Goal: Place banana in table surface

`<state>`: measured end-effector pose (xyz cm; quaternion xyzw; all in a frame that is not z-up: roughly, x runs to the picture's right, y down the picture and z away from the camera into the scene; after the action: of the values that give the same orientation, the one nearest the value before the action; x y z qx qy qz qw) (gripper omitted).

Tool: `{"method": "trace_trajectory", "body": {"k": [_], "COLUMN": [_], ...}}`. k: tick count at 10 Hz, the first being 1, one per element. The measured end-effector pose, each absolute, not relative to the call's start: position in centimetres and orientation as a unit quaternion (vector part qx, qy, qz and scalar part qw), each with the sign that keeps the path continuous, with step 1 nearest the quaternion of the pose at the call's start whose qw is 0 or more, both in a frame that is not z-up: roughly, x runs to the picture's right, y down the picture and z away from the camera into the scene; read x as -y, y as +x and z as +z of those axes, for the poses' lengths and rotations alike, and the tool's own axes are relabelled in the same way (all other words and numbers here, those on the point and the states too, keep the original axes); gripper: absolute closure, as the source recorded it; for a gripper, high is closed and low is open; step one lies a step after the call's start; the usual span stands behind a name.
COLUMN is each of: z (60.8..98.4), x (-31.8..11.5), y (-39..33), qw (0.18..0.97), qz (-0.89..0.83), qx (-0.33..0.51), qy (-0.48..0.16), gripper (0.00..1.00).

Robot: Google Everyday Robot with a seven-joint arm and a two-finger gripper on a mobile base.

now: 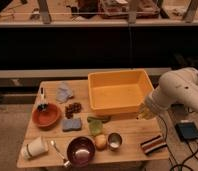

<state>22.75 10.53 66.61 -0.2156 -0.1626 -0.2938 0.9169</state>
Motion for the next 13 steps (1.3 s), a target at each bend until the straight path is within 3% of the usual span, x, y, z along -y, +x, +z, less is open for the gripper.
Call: {"method": "trace_trajectory", "body": {"k": [3,7,9,11,13], "z": [69.1,75.7,78.1,79.7,79.9], "x": [-12.4,-18.2,-20.3,-21.4,-21.7], "y": [21.9,20.6,20.3,19.8,20.0], "qw": [0.910,0.898,0.895,0.892,0.890], "qz": [-0.296,-0.294,-0.290,-0.288,-0.283], "qx": [0.173,0.180,0.180,0.176,0.171], "qy": [-0.234,-0.272,-0.289,-0.303,-0.313], "gripper": [0.83,0.83,0.72,0.49,0.40]}}
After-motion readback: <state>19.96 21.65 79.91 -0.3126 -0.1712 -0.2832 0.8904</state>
